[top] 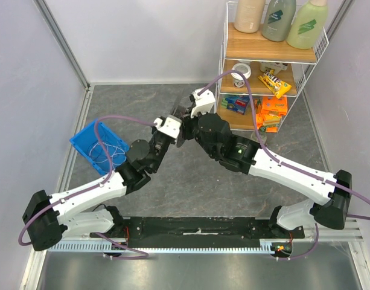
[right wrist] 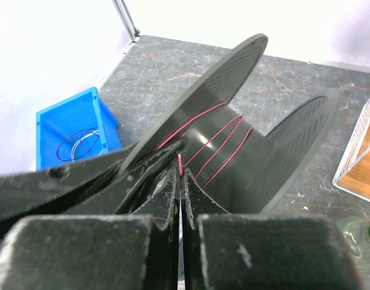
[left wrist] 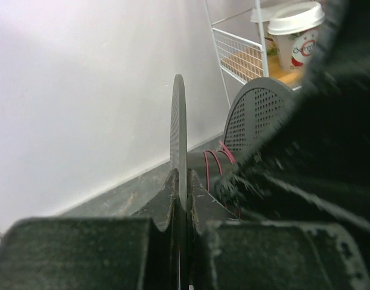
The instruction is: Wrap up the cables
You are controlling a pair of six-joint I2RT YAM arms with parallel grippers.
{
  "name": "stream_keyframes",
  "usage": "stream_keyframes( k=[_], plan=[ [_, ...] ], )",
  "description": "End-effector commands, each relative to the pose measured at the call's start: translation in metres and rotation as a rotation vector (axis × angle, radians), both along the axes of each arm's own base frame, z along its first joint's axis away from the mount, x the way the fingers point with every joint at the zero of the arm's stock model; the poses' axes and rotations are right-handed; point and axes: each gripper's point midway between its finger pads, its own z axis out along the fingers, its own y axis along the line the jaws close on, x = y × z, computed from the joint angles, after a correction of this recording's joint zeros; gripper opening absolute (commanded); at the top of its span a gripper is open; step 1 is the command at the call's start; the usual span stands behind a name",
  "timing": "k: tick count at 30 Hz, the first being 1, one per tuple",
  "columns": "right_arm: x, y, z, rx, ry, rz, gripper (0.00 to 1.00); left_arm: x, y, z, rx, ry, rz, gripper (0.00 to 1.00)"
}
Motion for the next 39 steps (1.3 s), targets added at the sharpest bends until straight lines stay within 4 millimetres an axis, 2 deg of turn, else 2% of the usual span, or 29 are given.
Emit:
stream_keyframes(
  k=[1, 4, 7, 14, 20, 25, 27, 33, 39],
  plan=[
    [0.036, -0.069, 0.056, 0.200, -0.060, -0.283, 0.00, -0.013, 0.018, 0.030, 0.014, -0.173, 0.039, 0.02],
    [0.043, -0.078, 0.056, 0.228, -0.047, -0.300, 0.00, -0.019, 0.018, 0.033, 0.036, -0.239, 0.040, 0.02],
    [0.047, -0.083, 0.045, 0.245, 0.002, -0.309, 0.00, -0.022, 0.019, 0.040, 0.048, -0.295, 0.051, 0.02],
    [0.047, -0.078, -0.003, 0.273, 0.151, -0.234, 0.00, -0.040, 0.014, 0.038, 0.124, -0.439, -0.004, 0.02],
    [0.050, -0.079, -0.036, 0.282, 0.236, -0.175, 0.00, -0.059, 0.009, 0.019, 0.212, -0.532, -0.074, 0.01],
    [0.045, -0.064, -0.065, 0.270, 0.269, -0.074, 0.00, -0.065, 0.003, -0.008, 0.317, -0.559, -0.106, 0.02],
    [0.048, -0.053, -0.081, 0.272, 0.283, -0.037, 0.00, -0.070, 0.006, -0.024, 0.375, -0.579, -0.105, 0.02],
    [0.055, -0.029, -0.109, 0.279, 0.313, 0.030, 0.00, -0.071, 0.018, -0.069, 0.505, -0.531, -0.100, 0.02],
    [0.061, -0.026, -0.108, 0.251, 0.273, 0.045, 0.00, -0.080, 0.026, -0.126, 0.621, -0.484, -0.155, 0.01]
  ],
)
